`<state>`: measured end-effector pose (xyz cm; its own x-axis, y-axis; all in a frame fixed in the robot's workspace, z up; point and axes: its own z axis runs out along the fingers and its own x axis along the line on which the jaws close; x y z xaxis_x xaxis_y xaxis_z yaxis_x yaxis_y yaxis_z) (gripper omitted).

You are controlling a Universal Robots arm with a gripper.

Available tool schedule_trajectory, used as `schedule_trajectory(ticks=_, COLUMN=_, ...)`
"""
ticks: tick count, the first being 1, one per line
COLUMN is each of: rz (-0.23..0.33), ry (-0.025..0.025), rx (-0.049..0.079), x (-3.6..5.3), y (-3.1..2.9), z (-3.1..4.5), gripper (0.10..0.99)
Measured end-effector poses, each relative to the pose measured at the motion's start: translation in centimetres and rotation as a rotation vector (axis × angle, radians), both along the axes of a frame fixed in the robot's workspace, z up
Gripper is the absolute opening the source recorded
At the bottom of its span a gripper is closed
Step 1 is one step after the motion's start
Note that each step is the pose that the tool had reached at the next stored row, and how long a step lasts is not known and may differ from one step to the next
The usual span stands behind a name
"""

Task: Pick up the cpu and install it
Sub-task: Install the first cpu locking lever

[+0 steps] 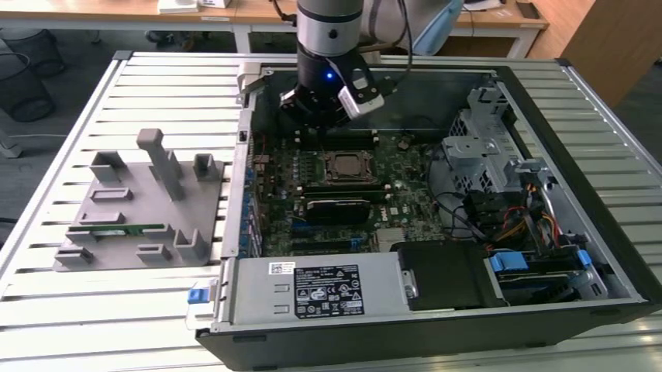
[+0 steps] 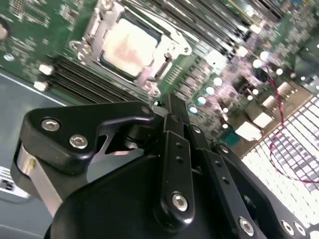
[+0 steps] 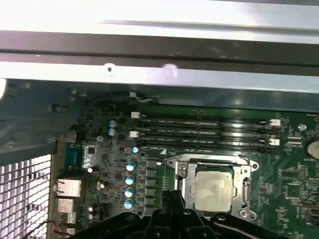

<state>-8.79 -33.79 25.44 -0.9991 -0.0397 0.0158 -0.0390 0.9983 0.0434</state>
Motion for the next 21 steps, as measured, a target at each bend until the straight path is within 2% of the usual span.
schedule_trajectory(ticks=9, rz=0.000, ry=0.0000, rx=0.002, x=-1.28, y=0.22, z=0.00, gripper=0.106)
schedule_trajectory(ticks=21, rz=0.000, ry=-0.0005, rx=0.002, x=-1.85, y=2.01, z=0.02, gripper=0.106)
